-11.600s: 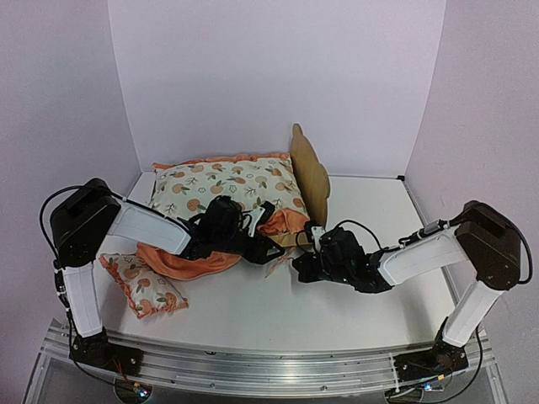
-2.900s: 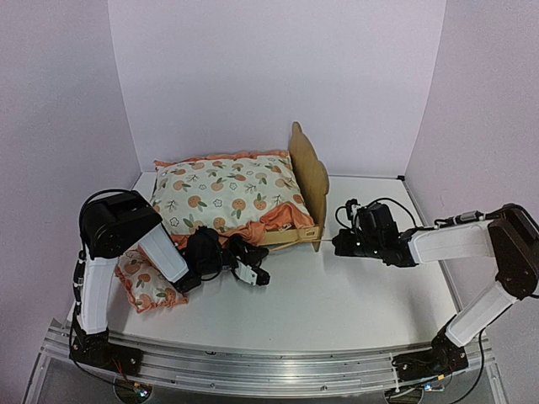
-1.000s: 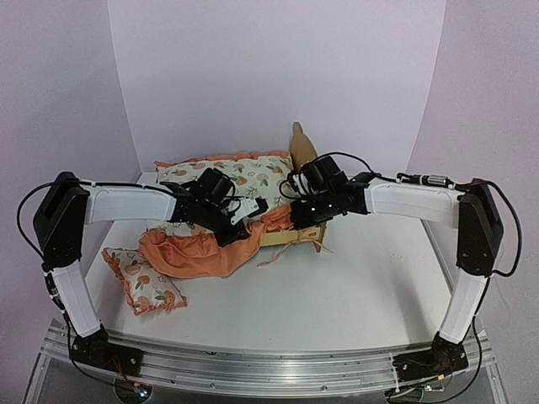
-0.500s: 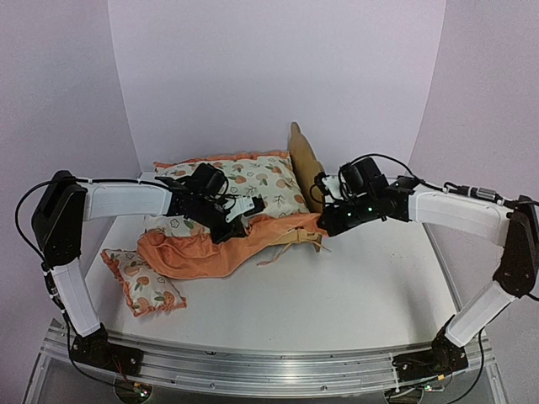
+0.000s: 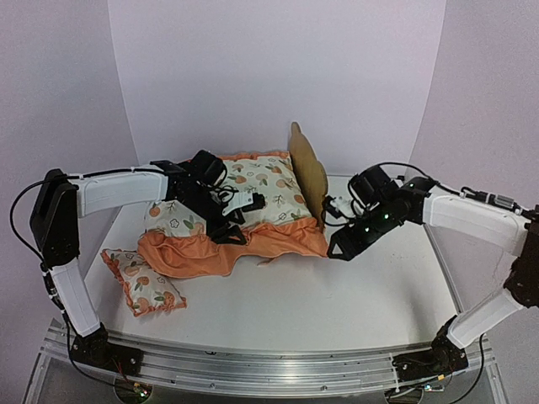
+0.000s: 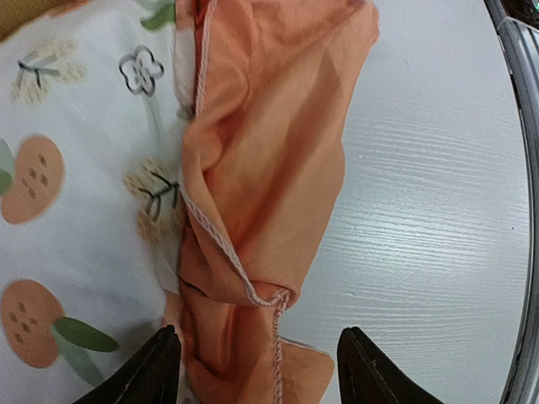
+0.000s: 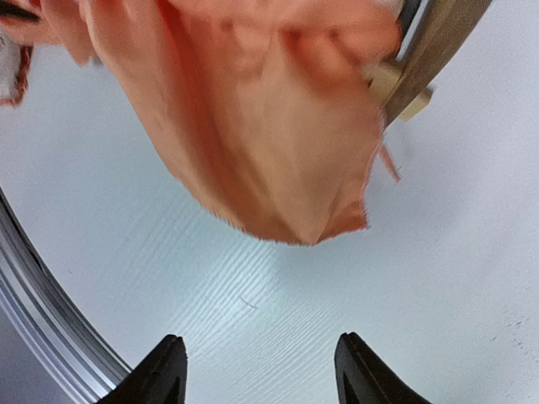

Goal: Set up the pet bed

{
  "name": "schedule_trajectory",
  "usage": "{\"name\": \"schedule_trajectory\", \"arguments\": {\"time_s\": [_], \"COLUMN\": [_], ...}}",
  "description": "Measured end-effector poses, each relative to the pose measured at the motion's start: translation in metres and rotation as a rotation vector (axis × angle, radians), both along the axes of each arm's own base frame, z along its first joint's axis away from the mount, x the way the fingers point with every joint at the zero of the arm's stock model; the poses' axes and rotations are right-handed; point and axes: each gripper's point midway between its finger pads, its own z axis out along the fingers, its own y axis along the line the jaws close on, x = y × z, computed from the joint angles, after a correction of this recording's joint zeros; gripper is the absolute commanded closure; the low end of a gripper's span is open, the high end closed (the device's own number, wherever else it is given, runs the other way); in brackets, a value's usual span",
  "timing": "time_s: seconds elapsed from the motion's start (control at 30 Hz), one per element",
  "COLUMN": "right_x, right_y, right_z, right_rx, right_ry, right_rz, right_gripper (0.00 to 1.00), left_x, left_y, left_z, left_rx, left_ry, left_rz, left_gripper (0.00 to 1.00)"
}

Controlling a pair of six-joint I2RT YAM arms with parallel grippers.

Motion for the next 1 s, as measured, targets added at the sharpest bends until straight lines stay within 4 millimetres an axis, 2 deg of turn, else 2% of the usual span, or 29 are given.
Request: {"name": "schedule_trajectory", "arguments": {"time_s": [0.1,0.2,0.27,0.3,0.37,0.43,0.5,0.57,0.67,0.77,0.87,1.0], "right_x": [0.035,0.071,0.094,0.106,0.126,0.14,0.149,0.155,0.157,0.158,0.156,0.155], "right_y": [0.008,0.008,0.008,0.009,0.012,0.018,0.023,0.025,0.022,0.01,-0.018,-0.076], "right_z": [0.059,0.112,0.132,0.136,0.134,0.118,0.099,0.08,0.067,0.065,0.065,0.064], "right_rx": [0.062,0.121,0.138,0.141,0.131,0.108,0.085,0.061,0.039,0.046,0.059,0.015], "right_ry": [-0.142,-0.267,-0.321,-0.338,-0.352,-0.333,-0.303,-0.273,-0.249,-0.253,-0.266,-0.271], "right_rz": [-0.08,-0.198,-0.267,-0.296,-0.339,-0.361,-0.366,-0.37,-0.38,-0.405,-0.452,-0.534], "right_gripper": [0.22,0.23,0.25,0.26,0.29,0.38,0.56,0.71,0.78,0.79,0.78,0.68], "left_x": [0.013,0.033,0.056,0.075,0.11,0.143,0.167,0.18,0.19,0.189,0.188,0.183], "left_y": [-0.013,-0.016,-0.01,-0.002,0.02,0.051,0.086,0.12,0.151,0.161,0.166,0.17], "left_z": [0.038,0.072,0.086,0.091,0.094,0.091,0.082,0.074,0.067,0.065,0.072,0.092], "left_rx": [-0.062,-0.121,-0.145,-0.155,-0.159,-0.156,-0.145,-0.117,-0.074,-0.036,-0.025,-0.036], "left_ry": [-0.041,-0.063,-0.061,-0.059,-0.051,-0.024,0.008,0.023,0.003,-0.013,-0.043,-0.086], "left_rz": [0.009,0.07,0.156,0.226,0.357,0.504,0.636,0.742,0.833,0.86,0.865,0.859], "left_gripper": [0.19,0.19,0.19,0.19,0.19,0.19,0.18,0.18,0.17,0.17,0.17,0.17]}}
